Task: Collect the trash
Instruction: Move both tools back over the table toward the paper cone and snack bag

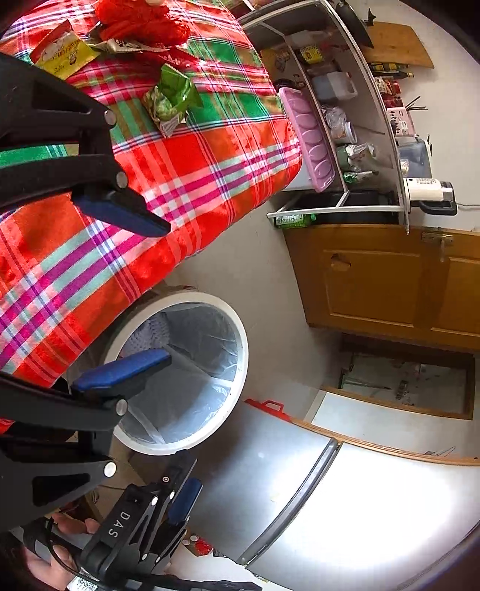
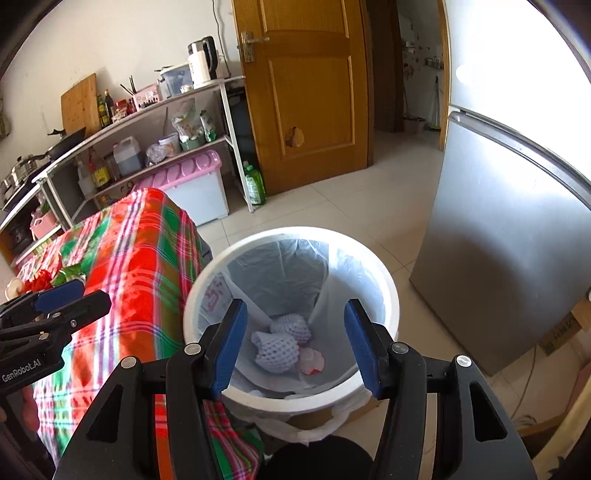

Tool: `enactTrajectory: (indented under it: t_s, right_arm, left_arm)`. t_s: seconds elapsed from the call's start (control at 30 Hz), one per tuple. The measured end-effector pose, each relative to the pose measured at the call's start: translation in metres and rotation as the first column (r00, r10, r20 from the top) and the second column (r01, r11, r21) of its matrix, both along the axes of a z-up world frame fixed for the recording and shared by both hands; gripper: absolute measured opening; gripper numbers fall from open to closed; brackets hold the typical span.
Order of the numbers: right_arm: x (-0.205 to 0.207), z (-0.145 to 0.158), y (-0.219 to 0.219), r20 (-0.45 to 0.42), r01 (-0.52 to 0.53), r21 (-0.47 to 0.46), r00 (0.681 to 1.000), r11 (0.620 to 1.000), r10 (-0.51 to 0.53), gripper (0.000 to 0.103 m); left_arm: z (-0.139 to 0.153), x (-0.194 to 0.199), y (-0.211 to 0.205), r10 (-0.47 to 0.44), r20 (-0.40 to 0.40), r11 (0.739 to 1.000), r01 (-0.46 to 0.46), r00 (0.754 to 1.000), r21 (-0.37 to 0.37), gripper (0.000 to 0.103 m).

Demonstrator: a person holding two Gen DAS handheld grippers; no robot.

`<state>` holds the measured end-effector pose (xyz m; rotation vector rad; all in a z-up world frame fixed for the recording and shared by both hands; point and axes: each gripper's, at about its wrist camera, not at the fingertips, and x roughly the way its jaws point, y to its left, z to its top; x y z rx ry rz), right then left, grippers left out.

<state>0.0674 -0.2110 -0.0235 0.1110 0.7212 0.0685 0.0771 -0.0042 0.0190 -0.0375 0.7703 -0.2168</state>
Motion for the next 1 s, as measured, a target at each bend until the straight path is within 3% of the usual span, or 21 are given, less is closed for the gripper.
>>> enactTrajectory:
  t_s: [0.3, 0.6, 1.0]
  right_arm:
    - [-0.02, 0.011, 0.042, 0.073, -0.081, 0.037, 0.994, 0.996, 0.078, 0.056]
    - [-0.029, 0.013, 0.096, 0.105, -0.19, 0.025, 0.977, 0.981, 0.186, 0.056]
    - [-0.023, 0.016, 0.166, 0.121, -0.331, -0.031, 0.936, 0.943, 0.332, 0.056]
  left_arm:
    - [0.006, -0.032, 0.042, 0.112, 0.057, 0.993, -0.114, 0.992, 0.034, 0.067]
    - [0.006, -0.058, 0.092, 0.227, 0.069, 0.974, -0.228, 0.971, 0.007, 0.07]
    - [-0.001, -0.083, 0.172, 0.399, 0.068, 0.917, -0.399, 0.914, -0.012, 0.075]
